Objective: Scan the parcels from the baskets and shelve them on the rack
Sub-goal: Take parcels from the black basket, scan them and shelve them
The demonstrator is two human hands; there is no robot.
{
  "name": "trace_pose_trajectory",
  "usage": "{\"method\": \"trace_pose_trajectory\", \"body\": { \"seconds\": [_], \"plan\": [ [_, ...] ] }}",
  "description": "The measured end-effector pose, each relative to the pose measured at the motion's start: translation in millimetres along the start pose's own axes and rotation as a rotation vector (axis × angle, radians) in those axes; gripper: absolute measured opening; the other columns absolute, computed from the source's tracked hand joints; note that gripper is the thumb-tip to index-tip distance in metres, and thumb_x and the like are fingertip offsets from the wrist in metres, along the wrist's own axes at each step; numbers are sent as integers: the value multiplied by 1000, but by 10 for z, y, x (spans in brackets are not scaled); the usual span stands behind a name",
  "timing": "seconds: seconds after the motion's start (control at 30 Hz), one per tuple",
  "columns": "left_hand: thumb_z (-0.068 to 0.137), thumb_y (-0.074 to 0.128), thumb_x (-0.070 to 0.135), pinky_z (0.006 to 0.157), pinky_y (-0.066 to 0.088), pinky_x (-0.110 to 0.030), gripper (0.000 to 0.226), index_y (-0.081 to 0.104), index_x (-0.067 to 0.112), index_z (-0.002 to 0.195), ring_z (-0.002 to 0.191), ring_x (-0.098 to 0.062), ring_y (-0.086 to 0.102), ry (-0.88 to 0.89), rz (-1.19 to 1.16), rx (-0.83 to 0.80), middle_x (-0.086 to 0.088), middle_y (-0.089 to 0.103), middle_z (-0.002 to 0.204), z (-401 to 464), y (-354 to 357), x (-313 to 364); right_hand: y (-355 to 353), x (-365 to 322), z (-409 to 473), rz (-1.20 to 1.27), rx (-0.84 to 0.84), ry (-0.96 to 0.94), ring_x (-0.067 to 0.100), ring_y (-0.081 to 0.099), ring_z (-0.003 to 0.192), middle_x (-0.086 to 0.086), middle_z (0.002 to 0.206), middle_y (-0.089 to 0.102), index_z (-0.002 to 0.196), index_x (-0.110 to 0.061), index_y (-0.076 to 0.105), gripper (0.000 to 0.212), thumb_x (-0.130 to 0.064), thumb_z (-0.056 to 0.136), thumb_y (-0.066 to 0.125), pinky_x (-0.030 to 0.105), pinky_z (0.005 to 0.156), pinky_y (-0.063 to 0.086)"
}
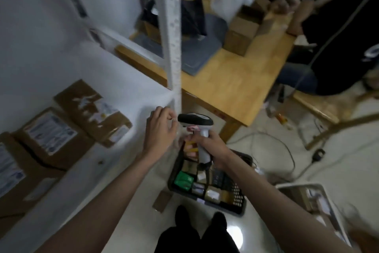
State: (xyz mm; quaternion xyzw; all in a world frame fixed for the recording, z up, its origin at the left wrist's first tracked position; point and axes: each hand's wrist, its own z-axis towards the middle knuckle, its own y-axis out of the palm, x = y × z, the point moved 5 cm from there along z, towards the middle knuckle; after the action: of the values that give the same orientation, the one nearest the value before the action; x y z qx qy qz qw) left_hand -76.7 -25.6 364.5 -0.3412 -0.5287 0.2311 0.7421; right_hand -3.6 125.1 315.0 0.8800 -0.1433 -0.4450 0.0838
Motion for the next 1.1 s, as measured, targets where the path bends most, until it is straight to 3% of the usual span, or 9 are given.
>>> {"method": "trace_pose_trajectory", "body": {
  "seconds": [0.1,0.37,0.6,0.8,1.1],
  "plan": [
    [87,63,7,80,48,-43,8,59,12,91,91,-22,55,48,-24,-147,-3,56,95,-131,614,215,-697,266,-190,77,158,37,22,69,68,14,88,68,108,-4,68,13,-9,96,67,33,56,57],
    [93,61,12,82,51,-44,6,62,14,98,90,-19,60,44,6,-579,1,54,100,-769,2086,284,-2002,1354,-523,273,450,136,35,64,85,21,92,66,101,-7,70,14,-15,89,73,48,76,54],
    [96,62,19,90,50,-44,7,62,17,102,103,-24,61,-101,127,-940,-3,56,109,-1440,3231,-108,-2557,2360,-463,433,570,259,24,66,65,19,89,64,107,0,66,14,-8,95,65,36,59,63],
    [92,63,15,92,50,-43,10,64,10,101,105,-26,59,-233,199,-1081,-6,58,113,-2005,4202,-677,-2956,3252,-112,515,613,330,24,67,69,14,85,70,99,-3,66,8,-7,97,60,40,66,64],
    [91,68,29,75,44,-30,18,56,18,100,92,-20,59,-460,220,-1125,3,59,94,-2547,5534,-1675,-3311,4432,591,519,557,395,28,64,84,17,93,64,92,-11,65,8,-9,98,60,49,79,63]
  ]
}}
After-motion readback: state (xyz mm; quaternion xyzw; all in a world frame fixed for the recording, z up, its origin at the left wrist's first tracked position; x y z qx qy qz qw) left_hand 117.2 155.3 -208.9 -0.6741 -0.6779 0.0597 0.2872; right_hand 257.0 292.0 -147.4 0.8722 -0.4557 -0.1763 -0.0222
